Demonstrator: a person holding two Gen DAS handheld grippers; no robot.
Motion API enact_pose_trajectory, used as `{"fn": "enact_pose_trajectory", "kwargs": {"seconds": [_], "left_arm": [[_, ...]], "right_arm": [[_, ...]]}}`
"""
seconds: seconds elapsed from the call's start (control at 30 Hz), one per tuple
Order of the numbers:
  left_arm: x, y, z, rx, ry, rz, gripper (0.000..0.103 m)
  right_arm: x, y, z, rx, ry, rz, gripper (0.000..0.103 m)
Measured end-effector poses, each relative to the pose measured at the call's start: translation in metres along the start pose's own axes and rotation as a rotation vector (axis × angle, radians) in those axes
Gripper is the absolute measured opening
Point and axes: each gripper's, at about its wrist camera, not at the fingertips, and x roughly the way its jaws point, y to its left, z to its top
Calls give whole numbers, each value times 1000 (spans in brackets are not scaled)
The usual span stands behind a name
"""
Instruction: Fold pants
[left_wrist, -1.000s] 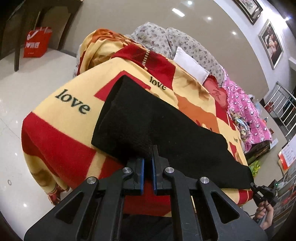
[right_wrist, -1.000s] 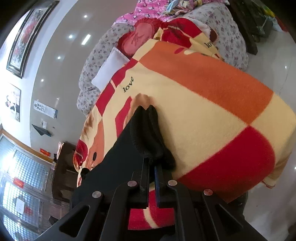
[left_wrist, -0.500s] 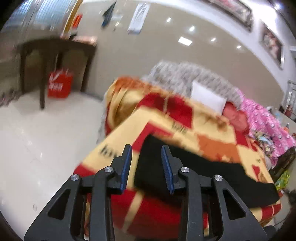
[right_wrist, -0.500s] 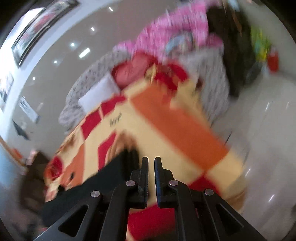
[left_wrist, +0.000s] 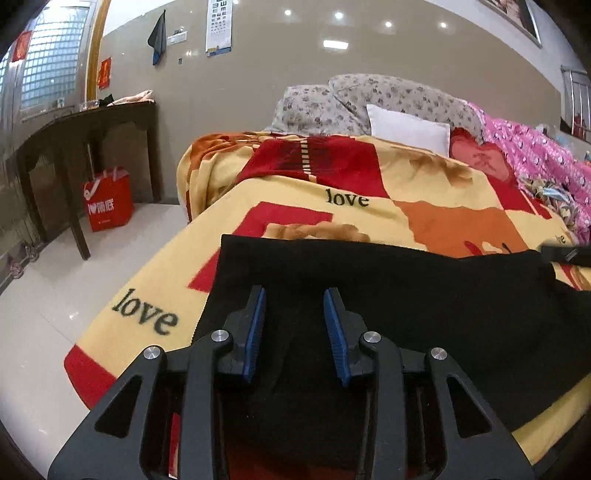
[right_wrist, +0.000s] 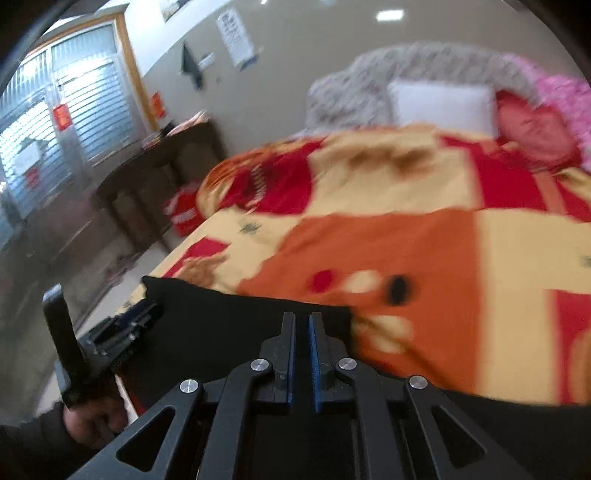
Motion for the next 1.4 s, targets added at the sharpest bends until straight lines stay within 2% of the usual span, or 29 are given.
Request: {"fn": "enact_pose_trajectory", "kwargs": {"seconds": [0.03, 0.07, 0.1, 0.13, 0.17, 0.23, 0.3, 0.37, 0.43, 0.5, 0.53, 0.6, 0.67, 0.73, 0.8, 0.87, 0.9, 0.97, 1.1, 1.17, 1.23, 1.27, 1.33, 1.37, 1.4], "left_arm": [[0, 1, 1, -4, 3, -3, 33], [0, 2, 1, -12, 5, -7, 33], [-1, 2, 0, -10, 4, -7, 33], [-1, 3, 0, -4, 1, -6, 33], [-1, 4, 1, -5, -1, -7, 33], [-1, 4, 1, -10, -2, -8, 33], [-4, 0, -1, -11, -1, -6, 33], [-4, 0, 1, -7, 6, -10, 33], [-5, 0, 0, -5, 13, -14, 33], [-5, 0, 0, -3, 14, -14, 33], [-6, -1, 0, -2, 13, -13, 33], [-6, -2, 0, 2, 13, -10, 33], [-6, -2, 0, 2, 14, -10, 33], [-6, -2, 0, 3, 13, -10, 33], [-6, -2, 0, 4, 12, -9, 33], [-6, -2, -1, 5, 12, -7, 33], [-6, -2, -1, 5, 11, -7, 33], [-6, -2, -1, 6, 11, -8, 33], [-6, -2, 0, 7, 13, -4, 33], [-6, -2, 0, 8, 13, -1, 33], [-6, -3, 0, 7, 14, 0, 33], [-6, -3, 0, 6, 16, 4, 33], [-7, -6, 2, 4, 29, 13, 33], [-8, -7, 4, 7, 39, 17, 33], [-8, -8, 5, 9, 48, 17, 33]], "right_arm": [[17, 3, 1, -12, 67, 39, 6], [32, 3, 1, -30, 122, 35, 6], [41, 0, 2, -39, 163, 17, 0], [44, -10, 3, -11, 170, 12, 0], [42, -21, 4, 33, 160, 15, 0], [37, -45, 7, 121, 136, -64, 0], [35, -58, 6, 194, 122, -25, 0], [30, -53, 5, 171, 102, -57, 0], [13, -41, 5, 169, 35, -85, 1], [-1, -23, 5, 161, -7, 34, 2], [-3, -14, -1, 125, 15, 84, 2], [1, -16, -16, 107, 99, 99, 1], [2, -46, -34, 188, 162, 124, 0], [-19, -90, -46, 317, 111, 173, 0], [-48, -129, -56, 401, 60, 98, 0], [-83, -177, -72, 524, -16, 74, 0], [-104, -204, -83, 583, -57, 6, 0], [-142, -241, -103, 673, -145, -36, 0], [-197, -277, -131, 773, -264, -182, 2], [-212, -270, -131, 756, -303, -175, 2], [-222, -247, -124, 671, -345, -105, 3], [-219, -232, -122, 625, -330, -61, 3], [-188, -201, -115, 521, -231, -4, 3], [-177, -195, -116, 487, -178, -13, 3], [-169, -195, -120, 461, -133, -72, 3]]}}
